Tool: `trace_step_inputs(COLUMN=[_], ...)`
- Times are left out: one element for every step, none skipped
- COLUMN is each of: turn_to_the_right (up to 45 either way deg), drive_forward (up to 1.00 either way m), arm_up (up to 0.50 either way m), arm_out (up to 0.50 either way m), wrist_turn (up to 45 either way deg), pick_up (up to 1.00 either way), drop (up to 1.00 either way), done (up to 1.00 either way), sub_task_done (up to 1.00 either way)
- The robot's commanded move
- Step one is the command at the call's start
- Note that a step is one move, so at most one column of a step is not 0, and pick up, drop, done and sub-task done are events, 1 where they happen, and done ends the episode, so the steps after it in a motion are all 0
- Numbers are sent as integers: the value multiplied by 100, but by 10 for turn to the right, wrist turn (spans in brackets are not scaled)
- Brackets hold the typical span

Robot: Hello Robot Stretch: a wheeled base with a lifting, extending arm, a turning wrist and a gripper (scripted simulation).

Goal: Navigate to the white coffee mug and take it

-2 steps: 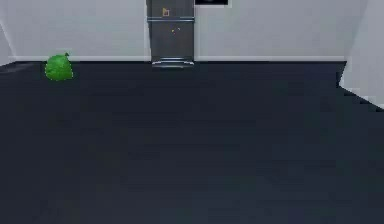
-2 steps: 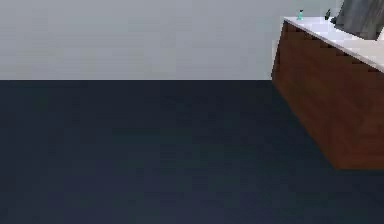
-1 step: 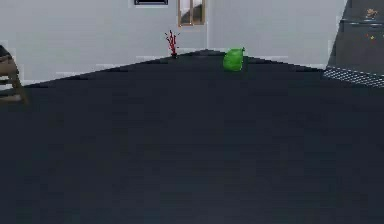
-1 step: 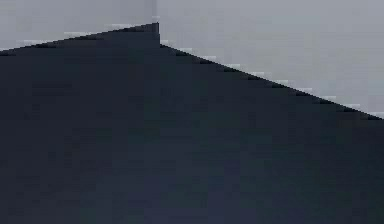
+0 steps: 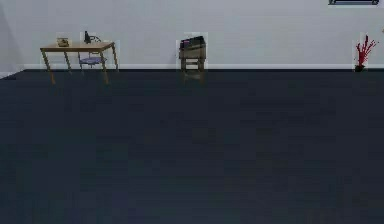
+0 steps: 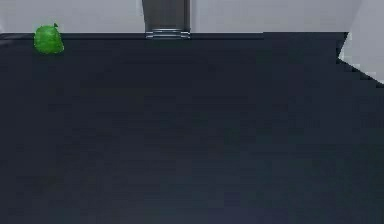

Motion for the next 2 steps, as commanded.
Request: trace_step_inputs(turn_to_the_right=[-450,-240], drive_forward=[0,0], arm_up=[0,0], arm_out=[0,0], wrist_turn=[0,0], pick_up=[0,0], drop=[0,0], done=[0,0], sub_task_done=[0,0])
